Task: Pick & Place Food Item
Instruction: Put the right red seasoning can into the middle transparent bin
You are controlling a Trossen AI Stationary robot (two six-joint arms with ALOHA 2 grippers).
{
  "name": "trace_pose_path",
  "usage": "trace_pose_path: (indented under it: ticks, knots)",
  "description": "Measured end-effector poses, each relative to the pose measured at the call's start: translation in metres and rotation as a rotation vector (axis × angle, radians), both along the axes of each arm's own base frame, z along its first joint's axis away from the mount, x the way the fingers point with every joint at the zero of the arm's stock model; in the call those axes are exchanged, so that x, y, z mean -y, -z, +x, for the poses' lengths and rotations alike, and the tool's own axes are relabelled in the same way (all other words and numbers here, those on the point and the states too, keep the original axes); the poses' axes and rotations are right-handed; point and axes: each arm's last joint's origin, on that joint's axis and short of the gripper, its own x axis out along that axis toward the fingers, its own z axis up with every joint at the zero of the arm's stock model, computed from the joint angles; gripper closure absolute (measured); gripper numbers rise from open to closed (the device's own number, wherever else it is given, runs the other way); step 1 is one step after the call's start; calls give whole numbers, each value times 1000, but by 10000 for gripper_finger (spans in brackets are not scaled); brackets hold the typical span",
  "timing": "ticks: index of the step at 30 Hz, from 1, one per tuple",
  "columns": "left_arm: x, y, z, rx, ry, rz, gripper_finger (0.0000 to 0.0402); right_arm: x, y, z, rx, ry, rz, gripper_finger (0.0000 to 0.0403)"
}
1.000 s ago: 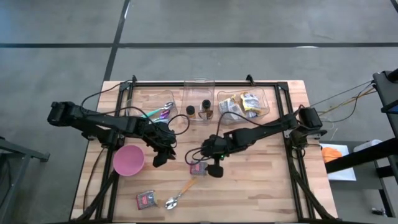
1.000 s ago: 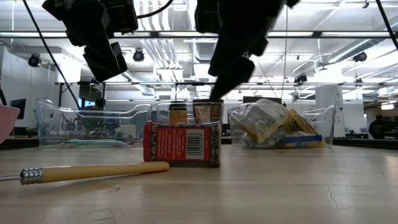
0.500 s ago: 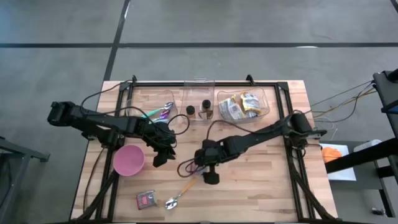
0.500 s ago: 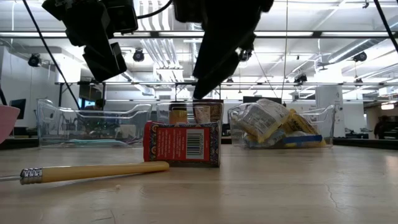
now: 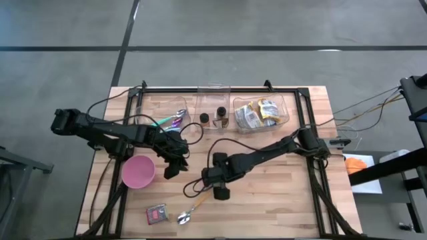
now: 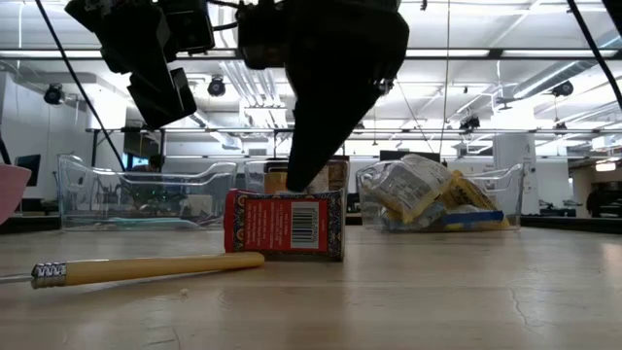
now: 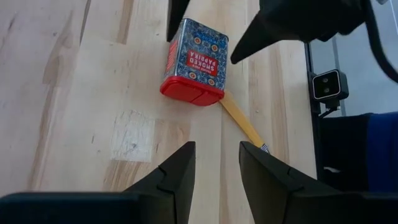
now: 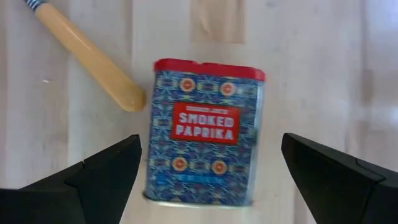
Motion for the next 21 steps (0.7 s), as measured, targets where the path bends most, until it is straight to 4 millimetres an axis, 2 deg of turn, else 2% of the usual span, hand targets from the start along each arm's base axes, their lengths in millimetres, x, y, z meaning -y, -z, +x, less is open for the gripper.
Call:
trace_pose_path:
  ticks: [6, 16, 21]
  knots:
    - [0, 0, 0, -4, -1, 0, 270, -2, 4, -1, -17, -1, 26, 18]
    - [0, 0, 0, -3, 0, 0, 270, 3, 29, -12, -80, 74, 32, 19]
    - [0, 0, 0, -3, 0, 0, 270, 4, 33, -13, -82, 83, 32, 19]
